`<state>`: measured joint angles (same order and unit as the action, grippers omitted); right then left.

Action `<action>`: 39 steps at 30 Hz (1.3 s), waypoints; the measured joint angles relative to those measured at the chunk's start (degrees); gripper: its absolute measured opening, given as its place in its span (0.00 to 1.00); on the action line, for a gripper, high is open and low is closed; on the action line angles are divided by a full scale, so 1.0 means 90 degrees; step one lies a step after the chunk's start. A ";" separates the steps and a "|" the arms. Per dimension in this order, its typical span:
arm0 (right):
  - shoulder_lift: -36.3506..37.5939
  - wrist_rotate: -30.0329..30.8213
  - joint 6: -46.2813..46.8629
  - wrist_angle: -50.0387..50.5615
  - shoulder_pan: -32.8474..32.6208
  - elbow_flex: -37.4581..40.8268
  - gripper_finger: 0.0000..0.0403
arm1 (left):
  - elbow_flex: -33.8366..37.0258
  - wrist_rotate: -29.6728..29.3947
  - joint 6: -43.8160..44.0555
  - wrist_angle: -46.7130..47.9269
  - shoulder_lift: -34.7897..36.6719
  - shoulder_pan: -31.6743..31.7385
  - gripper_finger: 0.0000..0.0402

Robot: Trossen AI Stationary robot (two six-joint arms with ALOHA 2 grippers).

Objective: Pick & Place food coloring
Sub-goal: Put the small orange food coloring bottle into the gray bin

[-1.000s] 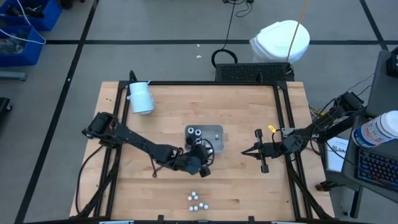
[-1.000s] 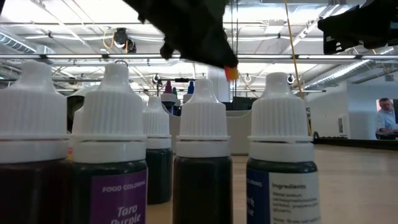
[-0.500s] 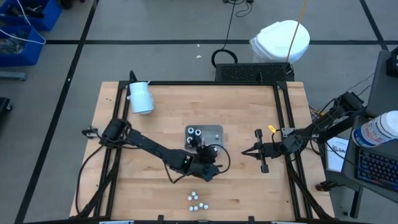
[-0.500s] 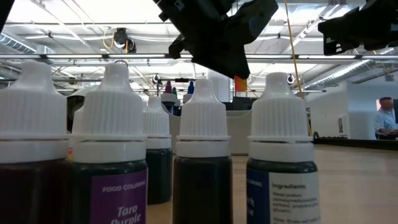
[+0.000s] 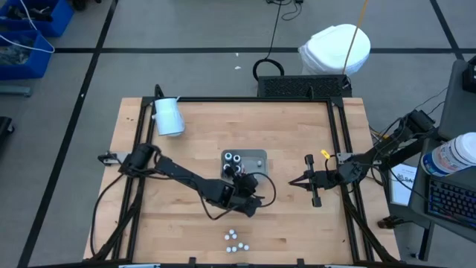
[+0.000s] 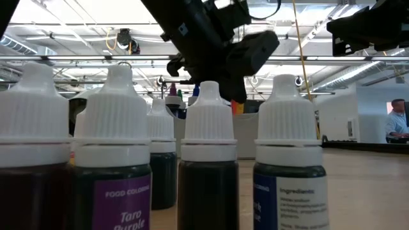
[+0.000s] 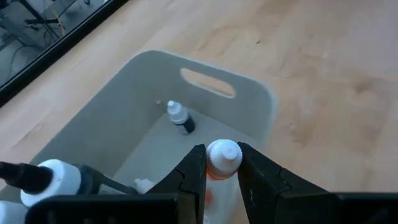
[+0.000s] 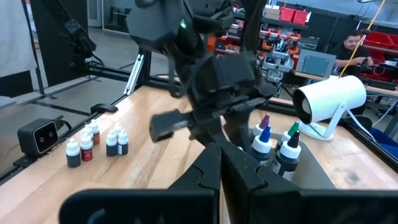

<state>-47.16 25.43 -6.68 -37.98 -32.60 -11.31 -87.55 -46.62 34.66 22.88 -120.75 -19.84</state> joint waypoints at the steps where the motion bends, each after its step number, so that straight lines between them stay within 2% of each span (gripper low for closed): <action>1: 0.0000 0.0002 0.0000 -0.0009 0.0000 0.0000 0.00 | 0.0001 0.0003 -0.0016 0.0011 -0.0005 0.0026 0.19; 13: 0.0000 0.0000 0.0000 0.0012 0.0000 0.0000 0.00 | 0.0002 0.0208 -0.0184 -0.0004 -0.0005 0.0272 0.19; 17: 0.0000 0.0000 -0.0001 0.0012 0.0000 0.0000 0.00 | 0.0002 0.0531 -0.0233 -0.0013 -0.0005 0.0381 0.19; 21: 0.0000 0.0000 -0.0002 0.0010 0.0000 0.0000 0.00 | 0.0002 0.0577 -0.0459 -0.0056 -0.0005 0.0443 0.19; 27: 0.0000 0.0000 -0.0002 0.0012 0.0000 0.0000 0.00 | 0.0002 0.1166 -0.0696 -0.0049 -0.0005 0.0609 0.19; 39: 0.0000 0.0000 -0.0010 0.0063 0.0000 0.0000 0.00 | 0.0005 0.1514 -0.0994 -0.0047 -0.0005 0.0858 0.19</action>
<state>-47.16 25.43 -6.76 -37.41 -32.60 -11.31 -87.50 -32.99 25.71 22.46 -120.79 -12.12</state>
